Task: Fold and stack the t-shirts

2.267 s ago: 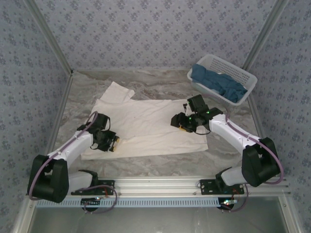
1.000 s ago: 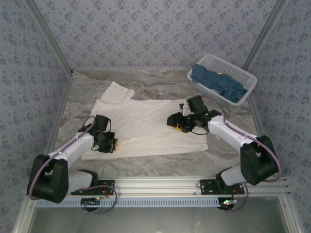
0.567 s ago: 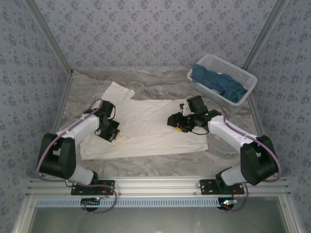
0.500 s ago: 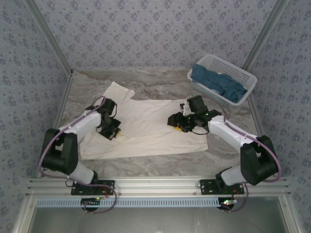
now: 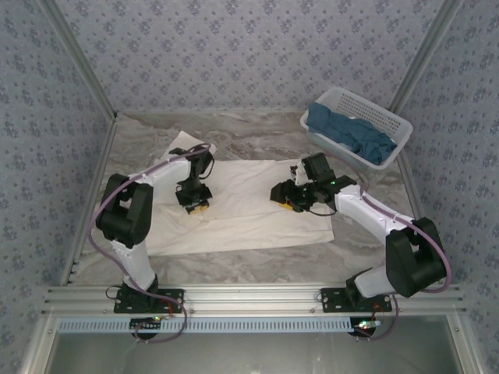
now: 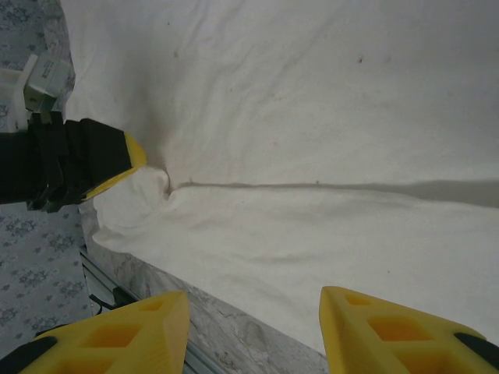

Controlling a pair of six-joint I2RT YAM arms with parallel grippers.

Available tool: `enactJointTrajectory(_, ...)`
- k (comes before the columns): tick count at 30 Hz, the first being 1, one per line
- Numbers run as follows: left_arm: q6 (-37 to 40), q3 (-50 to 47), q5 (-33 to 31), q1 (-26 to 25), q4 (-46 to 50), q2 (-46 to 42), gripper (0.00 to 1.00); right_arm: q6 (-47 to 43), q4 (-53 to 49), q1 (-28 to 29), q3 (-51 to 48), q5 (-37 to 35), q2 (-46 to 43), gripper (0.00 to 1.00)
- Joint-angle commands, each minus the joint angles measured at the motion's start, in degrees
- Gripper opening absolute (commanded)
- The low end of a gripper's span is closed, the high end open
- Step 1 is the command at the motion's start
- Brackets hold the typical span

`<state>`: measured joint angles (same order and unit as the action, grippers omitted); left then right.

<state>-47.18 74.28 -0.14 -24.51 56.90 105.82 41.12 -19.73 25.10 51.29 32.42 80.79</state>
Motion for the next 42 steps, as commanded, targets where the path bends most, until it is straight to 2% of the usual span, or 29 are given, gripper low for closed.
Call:
enactJointTrajectory(1, 4.55, 2.91, -7.82, -0.67, 3.81, -2.91, 0.49, -0.17, -2.09, -0.39, -0.40, 1.37, -0.20, 0.50)
enactJointTrajectory(5, 6.22, -0.73, -10.53, -0.46, -1.06, -13.00, 0.51, -0.43, -2.15, -0.43, -0.51, 1.22, -0.27, 0.50)
enactJointTrajectory(7, 5.06, -3.47, -9.09, 1.32, -0.82, -16.63, 0.46, -0.60, -1.87, -0.42, -0.48, 1.23, -0.02, 0.50)
enactJointTrajectory(11, -0.43, -13.72, 1.60, 10.75, -0.27, -22.31, 0.32, -0.93, -0.86, 0.05, 0.29, 1.41, 0.83, 0.50)
enactJointTrajectory(15, -2.46, -22.47, 9.52, 19.08, -6.66, -27.59, 0.21, -1.06, -0.42, 0.92, 1.33, 1.78, 2.32, 0.49)
enactJointTrajectory(18, -2.34, -22.71, 11.92, 22.42, -7.71, -24.55, 0.15, -1.08, -0.34, 1.33, 2.06, 1.91, 3.36, 0.49)
enactJointTrajectory(21, -1.24, -21.23, 10.37, 24.82, -7.03, -19.45, 0.12, -1.31, -0.74, 1.56, 2.76, 1.94, 3.81, 0.49)
enactJointTrajectory(26, 0.45, -16.90, 7.89, 28.34, -9.80, -13.91, 0.11, -1.62, -1.63, 1.64, 2.77, 1.94, 3.34, 0.48)
enactJointTrajectory(36, 4.56, -1.29, 6.92, 28.75, -8.40, 1.48, 0.13, -1.58, -2.52, 1.21, 1.96, 1.94, 2.04, 0.48)
enactJointTrajectory(40, 5.82, -0.71, 7.13, 28.82, -7.28, 2.50, 0.13, -1.66, -3.27, 0.83, 1.88, 0.88, 1.49, 0.47)
enactJointTrajectory(42, 6.06, -1.21, 5.24, 28.81, -6.47, 0.49, 0.13, -1.75, -3.98, 0.23, 1.62, -0.47, 0.67, 0.47)
